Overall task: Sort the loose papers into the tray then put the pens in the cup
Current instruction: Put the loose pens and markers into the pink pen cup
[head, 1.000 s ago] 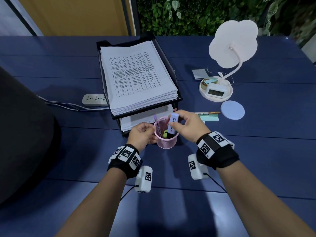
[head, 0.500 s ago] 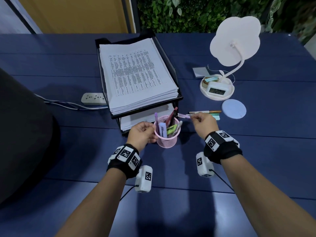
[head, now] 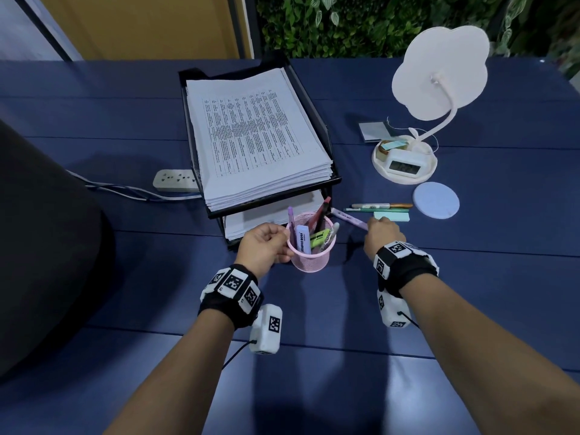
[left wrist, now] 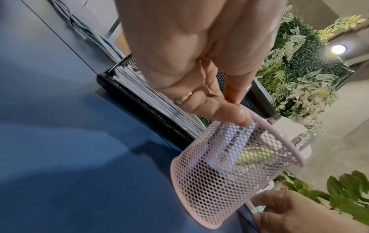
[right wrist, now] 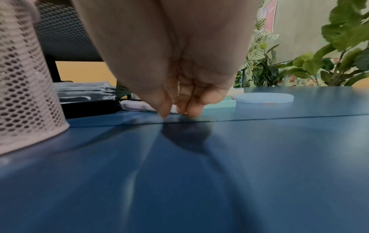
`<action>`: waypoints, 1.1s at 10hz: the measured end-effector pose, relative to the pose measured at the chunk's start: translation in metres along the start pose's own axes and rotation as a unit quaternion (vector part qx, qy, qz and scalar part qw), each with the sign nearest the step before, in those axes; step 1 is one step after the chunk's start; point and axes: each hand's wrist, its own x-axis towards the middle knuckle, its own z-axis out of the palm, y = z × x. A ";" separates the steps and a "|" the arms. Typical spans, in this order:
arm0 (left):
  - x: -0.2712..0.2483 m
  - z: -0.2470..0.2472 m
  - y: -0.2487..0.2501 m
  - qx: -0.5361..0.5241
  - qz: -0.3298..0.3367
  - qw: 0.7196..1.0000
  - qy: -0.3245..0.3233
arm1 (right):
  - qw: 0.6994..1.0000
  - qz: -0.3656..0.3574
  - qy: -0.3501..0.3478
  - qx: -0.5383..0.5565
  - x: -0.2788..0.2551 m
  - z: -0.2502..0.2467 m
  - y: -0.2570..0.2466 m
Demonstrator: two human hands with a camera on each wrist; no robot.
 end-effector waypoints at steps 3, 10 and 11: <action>0.000 -0.001 0.000 -0.002 -0.003 1.000 -0.002 | 0.990 0.060 0.053 0.114 -0.012 0.001 0.010; -0.006 -0.003 0.000 -0.030 -0.022 0.999 -0.015 | 0.779 -0.156 0.152 0.588 -0.048 -0.086 -0.020; -0.005 -0.003 0.000 -0.010 -0.013 1.000 -0.004 | 0.782 -0.130 0.130 0.595 -0.049 -0.078 -0.025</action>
